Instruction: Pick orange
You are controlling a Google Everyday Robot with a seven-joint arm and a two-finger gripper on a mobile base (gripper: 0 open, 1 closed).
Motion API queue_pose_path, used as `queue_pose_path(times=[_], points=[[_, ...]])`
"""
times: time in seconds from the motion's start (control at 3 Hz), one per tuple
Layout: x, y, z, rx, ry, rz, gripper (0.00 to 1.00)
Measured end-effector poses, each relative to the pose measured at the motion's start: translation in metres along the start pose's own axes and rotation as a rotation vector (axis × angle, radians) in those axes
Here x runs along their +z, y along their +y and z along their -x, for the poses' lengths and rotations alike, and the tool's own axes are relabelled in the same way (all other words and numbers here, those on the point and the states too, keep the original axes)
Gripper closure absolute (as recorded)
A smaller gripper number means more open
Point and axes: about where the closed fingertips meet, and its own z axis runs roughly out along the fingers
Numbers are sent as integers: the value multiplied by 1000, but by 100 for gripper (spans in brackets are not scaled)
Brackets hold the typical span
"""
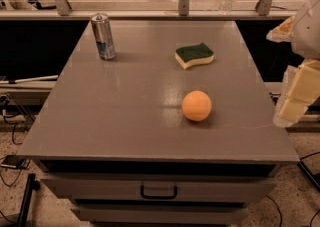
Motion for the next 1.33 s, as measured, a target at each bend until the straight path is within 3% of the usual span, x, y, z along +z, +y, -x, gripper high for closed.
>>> queue_pose_path(times=[0.67, 1.33], points=[[50, 12, 31, -219, -9, 115, 0], [111, 3, 47, -299, 29, 208, 0]])
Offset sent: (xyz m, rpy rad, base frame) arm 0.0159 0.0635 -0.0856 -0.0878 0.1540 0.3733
